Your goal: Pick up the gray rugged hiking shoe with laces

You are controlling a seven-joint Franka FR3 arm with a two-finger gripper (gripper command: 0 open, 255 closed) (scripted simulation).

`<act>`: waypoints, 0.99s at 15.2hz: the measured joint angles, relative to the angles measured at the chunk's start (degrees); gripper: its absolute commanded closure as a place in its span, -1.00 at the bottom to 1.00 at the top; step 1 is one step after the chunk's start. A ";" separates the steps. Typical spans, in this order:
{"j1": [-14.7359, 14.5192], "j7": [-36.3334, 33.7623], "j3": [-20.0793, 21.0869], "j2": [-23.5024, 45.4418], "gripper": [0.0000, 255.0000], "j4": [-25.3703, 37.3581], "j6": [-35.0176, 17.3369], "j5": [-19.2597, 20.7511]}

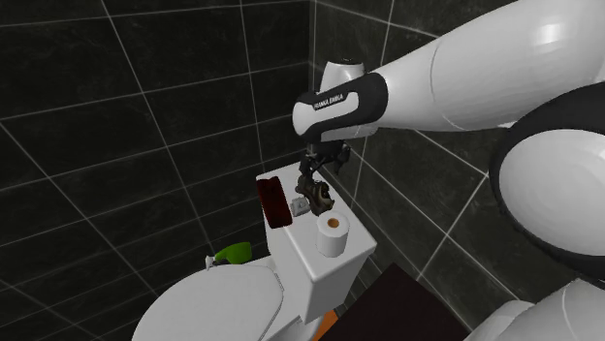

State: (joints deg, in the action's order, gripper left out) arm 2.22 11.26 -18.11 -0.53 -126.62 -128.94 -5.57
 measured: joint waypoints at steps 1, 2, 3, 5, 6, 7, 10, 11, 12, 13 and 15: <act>0.28 1.09 -0.30 2.14 -1.00 1.08 -0.68 -0.98; 0.60 2.17 -0.52 4.35 -1.00 2.36 -1.24 -1.99; 0.90 3.12 -0.62 6.53 -1.00 3.39 -2.00 -3.02; 1.78 5.11 -0.66 11.21 -1.00 6.24 -3.03 -5.20; 2.21 5.98 -0.54 13.31 -1.00 7.17 -3.79 -6.22; 2.66 6.60 -0.38 15.57 -1.00 9.03 -3.80 -7.11; 4.78 8.98 0.30 22.99 -1.00 15.35 -3.81 -9.90; 5.29 9.36 0.61 25.17 -1.00 17.07 -3.92 -10.60; 5.69 9.67 0.82 26.59 -1.00 18.15 -4.04 -11.05; 5.92 9.93 0.94 27.27 -1.00 18.42 -4.35 -11.33; 6.47 10.56 1.29 29.02 -1.00 19.27 -5.11 -11.99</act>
State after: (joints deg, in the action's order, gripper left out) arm 8.69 21.82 -16.83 28.49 -107.35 -134.05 -17.56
